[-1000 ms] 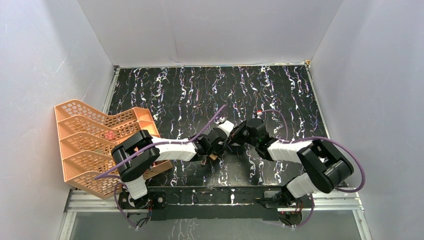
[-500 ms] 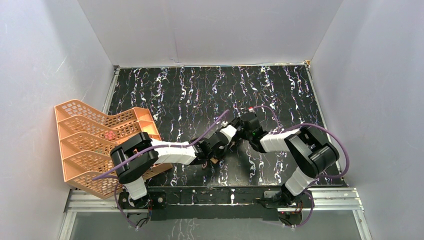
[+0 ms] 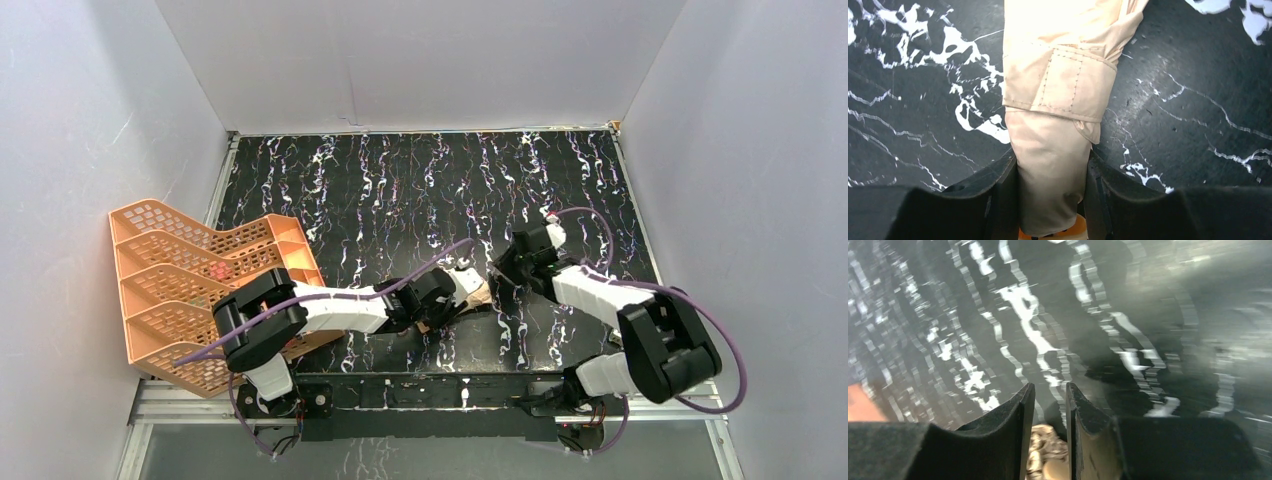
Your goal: Put away the umbrella
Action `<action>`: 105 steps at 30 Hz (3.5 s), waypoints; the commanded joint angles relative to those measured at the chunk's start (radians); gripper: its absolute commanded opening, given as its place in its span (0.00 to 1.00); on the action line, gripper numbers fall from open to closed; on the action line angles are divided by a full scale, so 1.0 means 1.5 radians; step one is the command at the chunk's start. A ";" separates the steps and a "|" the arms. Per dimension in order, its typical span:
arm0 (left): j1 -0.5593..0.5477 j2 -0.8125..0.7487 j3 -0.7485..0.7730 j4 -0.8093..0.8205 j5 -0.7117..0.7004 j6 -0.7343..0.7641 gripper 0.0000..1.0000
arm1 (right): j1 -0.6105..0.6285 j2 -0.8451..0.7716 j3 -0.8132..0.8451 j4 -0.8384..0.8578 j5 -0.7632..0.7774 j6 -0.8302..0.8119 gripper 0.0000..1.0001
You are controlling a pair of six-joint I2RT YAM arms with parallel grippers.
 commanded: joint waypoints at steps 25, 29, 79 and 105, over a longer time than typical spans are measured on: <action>0.162 -0.163 0.045 -0.100 0.143 0.101 0.62 | -0.035 -0.244 0.005 -0.226 0.033 -0.244 0.50; 0.175 -0.247 -0.001 -0.127 0.044 -0.010 0.66 | -0.037 -0.195 0.049 -0.259 0.034 -0.288 0.55; 0.332 -0.015 0.120 -0.162 0.061 -0.085 0.49 | -0.040 0.038 0.279 -0.287 0.014 -0.481 0.65; 0.349 -0.692 -0.069 -0.385 -0.089 -0.241 0.98 | -0.040 -0.491 0.149 -0.324 -0.033 -0.572 0.99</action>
